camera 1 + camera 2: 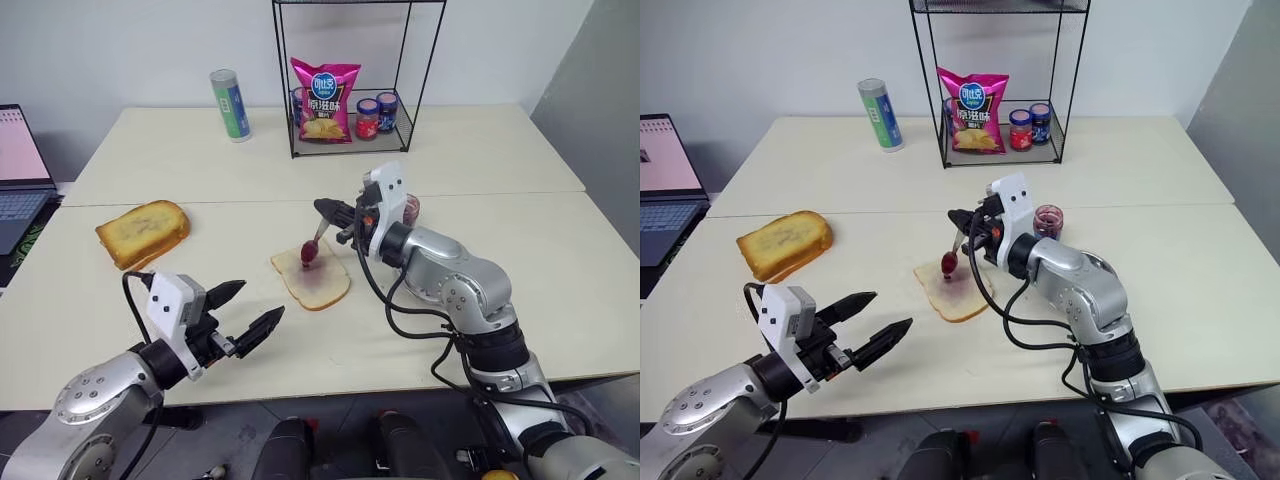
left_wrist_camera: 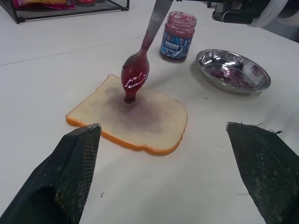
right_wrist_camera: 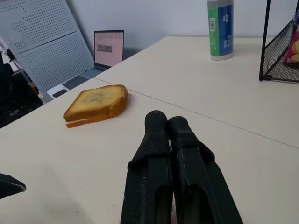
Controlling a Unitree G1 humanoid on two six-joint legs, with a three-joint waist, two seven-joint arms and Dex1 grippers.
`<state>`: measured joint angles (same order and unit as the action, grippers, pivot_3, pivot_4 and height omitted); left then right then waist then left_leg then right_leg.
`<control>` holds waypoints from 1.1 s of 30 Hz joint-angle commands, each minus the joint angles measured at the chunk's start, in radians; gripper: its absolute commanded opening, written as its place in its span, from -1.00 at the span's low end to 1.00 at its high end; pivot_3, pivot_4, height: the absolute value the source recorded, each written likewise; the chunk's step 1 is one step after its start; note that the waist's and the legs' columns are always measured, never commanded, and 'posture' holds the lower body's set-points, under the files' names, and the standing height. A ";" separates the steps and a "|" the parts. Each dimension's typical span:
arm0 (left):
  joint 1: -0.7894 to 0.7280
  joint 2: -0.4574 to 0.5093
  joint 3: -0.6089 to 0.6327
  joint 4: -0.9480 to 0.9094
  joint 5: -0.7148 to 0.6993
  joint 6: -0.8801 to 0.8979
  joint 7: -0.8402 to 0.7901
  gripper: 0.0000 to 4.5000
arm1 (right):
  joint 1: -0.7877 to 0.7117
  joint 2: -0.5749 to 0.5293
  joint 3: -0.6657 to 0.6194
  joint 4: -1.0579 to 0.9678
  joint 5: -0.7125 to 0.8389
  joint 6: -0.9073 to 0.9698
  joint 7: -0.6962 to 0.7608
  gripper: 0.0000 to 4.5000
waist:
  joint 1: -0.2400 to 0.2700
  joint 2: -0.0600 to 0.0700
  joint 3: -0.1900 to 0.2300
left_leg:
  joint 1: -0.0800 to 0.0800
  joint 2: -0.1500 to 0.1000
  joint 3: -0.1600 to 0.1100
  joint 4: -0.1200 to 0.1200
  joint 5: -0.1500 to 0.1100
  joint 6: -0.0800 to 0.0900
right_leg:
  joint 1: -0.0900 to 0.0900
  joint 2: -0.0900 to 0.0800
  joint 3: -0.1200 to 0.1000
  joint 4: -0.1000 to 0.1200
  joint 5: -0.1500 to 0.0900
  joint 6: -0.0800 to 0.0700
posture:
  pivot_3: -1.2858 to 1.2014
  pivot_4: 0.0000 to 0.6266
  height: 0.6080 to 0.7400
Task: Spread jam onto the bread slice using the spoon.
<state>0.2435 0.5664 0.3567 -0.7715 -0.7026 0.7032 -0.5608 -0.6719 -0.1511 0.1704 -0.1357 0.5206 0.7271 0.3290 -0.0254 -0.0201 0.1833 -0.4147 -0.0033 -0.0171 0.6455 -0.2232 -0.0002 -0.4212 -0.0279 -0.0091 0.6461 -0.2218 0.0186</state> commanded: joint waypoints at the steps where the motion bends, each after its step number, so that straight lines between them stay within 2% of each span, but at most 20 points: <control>1: -0.039 0.010 -0.016 -0.001 0.002 -0.033 0.005 1.00 | -0.004 0.006 -0.026 -0.034 -0.008 -0.015 0.014 -0.99 | 0.001 0.000 0.000 | 0.000 0.000 0.000 0.000 0.000 0.000 | 0.000 0.000 0.000 0.000 0.000 0.000 | 0.03 -0.52 1.00; 7: -0.036 0.012 -0.013 -0.001 -0.007 -0.037 0.005 1.00 | -0.018 0.031 -0.071 -0.024 0.011 0.016 -0.004 -0.99 | -0.001 0.000 0.000 | 0.000 0.000 0.000 0.000 0.000 0.000 | 0.000 0.000 0.000 0.000 0.000 0.000 | 0.03 -0.52 1.00; 9: -0.023 0.014 -0.003 0.000 -0.010 -0.039 0.000 1.00 | -0.018 0.065 -0.113 -0.013 0.041 0.052 -0.037 -0.99 | -0.001 0.000 0.000 | 0.000 0.000 0.000 0.000 0.000 0.000 | 0.000 0.000 0.000 0.000 0.000 0.000 | 0.03 -0.52 1.00; 14: 0.002 0.021 0.009 0.008 -0.017 -0.036 -0.009 1.00 | -0.054 0.255 -0.364 0.140 0.246 0.232 -0.251 -0.99 | -0.001 0.000 0.000 | 0.001 0.002 0.000 0.000 0.000 0.000 | 0.000 0.000 0.000 0.001 0.000 -0.001 | 0.03 -0.52 1.00; 18: 0.029 0.009 0.055 0.003 -0.076 -0.019 0.011 1.00 | -0.071 0.285 -0.386 0.233 0.226 0.228 -0.273 -0.99 | -0.001 0.000 0.000 | 0.000 0.002 -0.001 0.000 0.000 0.000 | 0.000 0.000 -0.001 0.000 0.000 -0.003 | 0.03 -0.52 1.00; 25: 0.066 0.012 0.070 0.013 -0.077 -0.039 0.013 1.00 | -0.076 0.273 -0.354 0.327 0.154 0.177 -0.251 -0.99 | -0.003 0.000 0.000 | 0.000 0.002 0.000 -0.001 0.000 0.000 | 0.000 0.002 -0.001 0.000 -0.001 -0.002 | 0.03 -0.52 1.00; 33: 0.047 0.014 0.051 0.020 -0.071 -0.045 0.018 1.00 | -0.008 0.191 -0.343 0.256 0.140 0.222 -0.219 -0.99 | -0.001 0.000 0.000 | 0.000 0.002 0.000 -0.001 0.000 0.000 | 0.000 0.002 -0.001 0.000 -0.001 -0.002 | 0.03 -0.52 1.00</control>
<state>0.2990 0.5735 0.4041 -0.7392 -0.7662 0.6833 -0.5395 -0.6868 0.0609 -0.1646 0.1620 0.6611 0.9339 0.1094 -0.0268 -0.0198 0.1834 -0.4146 -0.0016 -0.0174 0.6450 -0.2233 -0.0002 -0.4210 -0.0258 -0.0096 0.6459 -0.2229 0.0163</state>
